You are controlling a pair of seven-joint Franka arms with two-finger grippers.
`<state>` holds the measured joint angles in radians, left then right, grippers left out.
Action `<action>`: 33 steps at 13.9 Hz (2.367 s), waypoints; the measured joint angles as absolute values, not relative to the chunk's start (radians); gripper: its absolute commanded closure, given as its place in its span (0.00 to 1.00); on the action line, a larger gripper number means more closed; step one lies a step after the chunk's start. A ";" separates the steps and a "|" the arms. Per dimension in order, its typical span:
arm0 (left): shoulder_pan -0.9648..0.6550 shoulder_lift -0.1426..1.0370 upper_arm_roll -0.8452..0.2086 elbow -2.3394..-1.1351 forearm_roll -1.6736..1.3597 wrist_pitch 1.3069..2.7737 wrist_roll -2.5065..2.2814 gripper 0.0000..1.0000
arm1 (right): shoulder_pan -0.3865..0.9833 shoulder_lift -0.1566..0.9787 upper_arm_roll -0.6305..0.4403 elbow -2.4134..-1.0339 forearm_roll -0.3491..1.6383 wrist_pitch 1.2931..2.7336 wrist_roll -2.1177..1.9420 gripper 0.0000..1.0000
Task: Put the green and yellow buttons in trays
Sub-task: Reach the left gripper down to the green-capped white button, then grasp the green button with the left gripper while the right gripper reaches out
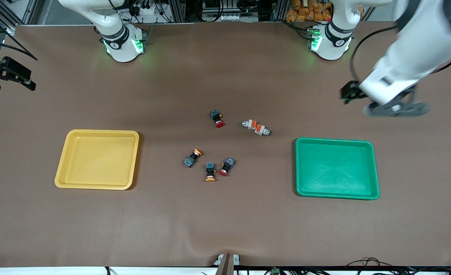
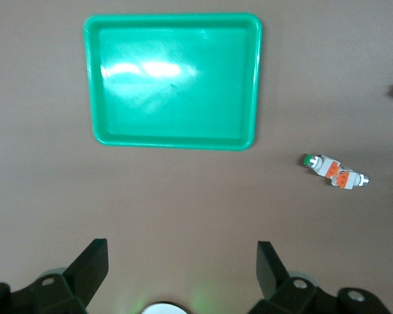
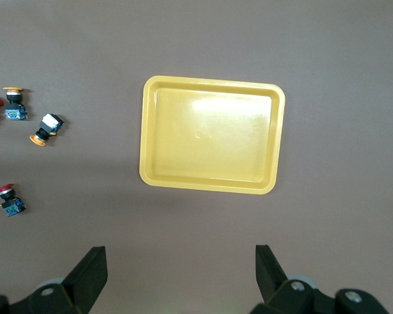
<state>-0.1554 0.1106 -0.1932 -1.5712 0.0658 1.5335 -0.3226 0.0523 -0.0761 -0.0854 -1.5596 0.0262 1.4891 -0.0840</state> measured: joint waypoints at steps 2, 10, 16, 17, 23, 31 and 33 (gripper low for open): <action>-0.186 0.171 -0.209 -1.581 0.062 1.576 -0.451 0.00 | 0.052 -0.074 -0.087 -1.560 0.026 1.489 -0.084 0.00; -0.375 0.288 -0.227 -1.849 0.047 2.013 -1.053 0.00 | 0.045 -0.059 -0.095 -1.560 0.026 1.489 -0.084 0.00; -0.477 0.391 -0.230 -1.925 0.047 2.210 -1.462 0.00 | 0.018 0.108 -0.102 -1.564 0.016 1.498 -0.084 0.00; -0.478 0.408 -0.230 -1.925 0.047 2.228 -1.487 0.00 | 0.002 0.130 -0.103 -1.561 0.016 1.501 -0.084 0.00; -0.479 0.466 -0.228 -1.926 0.055 2.259 -1.634 0.00 | -0.050 0.169 -0.097 -1.537 0.018 1.518 -0.065 0.00; -0.478 0.590 -0.223 -1.925 0.177 2.353 -1.831 0.00 | 0.065 0.289 -0.079 -1.533 0.084 1.600 0.212 0.00; -0.480 0.603 -0.224 -1.924 0.177 2.369 -1.841 0.10 | 0.099 0.307 -0.078 -1.537 0.097 1.599 0.272 0.00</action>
